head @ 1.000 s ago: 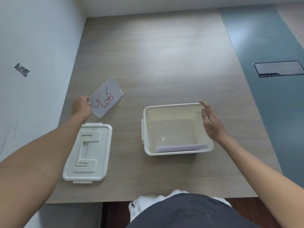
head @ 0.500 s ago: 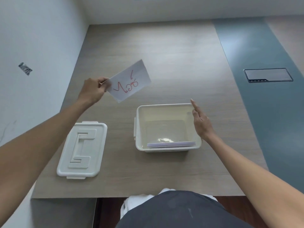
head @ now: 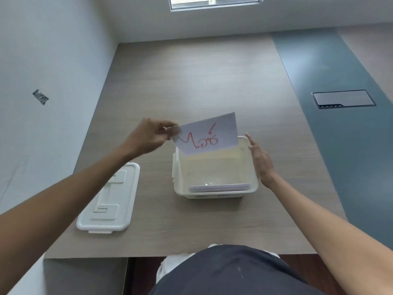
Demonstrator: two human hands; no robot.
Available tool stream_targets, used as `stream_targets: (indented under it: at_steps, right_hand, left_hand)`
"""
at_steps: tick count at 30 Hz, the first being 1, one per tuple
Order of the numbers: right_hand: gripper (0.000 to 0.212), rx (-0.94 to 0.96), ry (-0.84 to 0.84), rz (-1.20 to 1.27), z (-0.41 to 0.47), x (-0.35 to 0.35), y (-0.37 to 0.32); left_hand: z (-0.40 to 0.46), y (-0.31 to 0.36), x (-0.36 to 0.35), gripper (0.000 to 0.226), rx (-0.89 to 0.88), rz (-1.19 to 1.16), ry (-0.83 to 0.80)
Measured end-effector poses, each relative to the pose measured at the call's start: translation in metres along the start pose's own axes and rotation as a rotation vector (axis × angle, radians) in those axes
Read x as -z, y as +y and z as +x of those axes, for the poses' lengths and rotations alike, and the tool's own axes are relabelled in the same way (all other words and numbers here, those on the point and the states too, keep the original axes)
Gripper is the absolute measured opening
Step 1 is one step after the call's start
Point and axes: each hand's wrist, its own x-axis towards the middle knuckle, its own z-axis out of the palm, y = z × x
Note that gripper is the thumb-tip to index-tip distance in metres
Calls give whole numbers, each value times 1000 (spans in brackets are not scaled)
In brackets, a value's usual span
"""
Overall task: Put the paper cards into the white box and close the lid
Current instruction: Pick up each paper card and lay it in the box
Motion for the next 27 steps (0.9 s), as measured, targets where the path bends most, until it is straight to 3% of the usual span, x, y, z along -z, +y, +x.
stream_targets:
  at_steps: [10, 17, 25, 27]
  right_hand:
    - [44, -32, -83, 97, 4, 9, 8]
    - [46, -36, -98, 103, 9, 11, 12]
    - [43, -15, -102, 62, 9, 12, 12]
    - [41, -15, -81, 49, 7, 12, 8]
  left_hand:
    - [-25, 5, -58, 19, -317, 119, -209]
    - [-31, 1, -98, 20, -253, 218, -418]
    - [-30, -3, -94, 31, 20, 148, -744]
    - [-30, 0, -90, 29, -8, 93, -693]
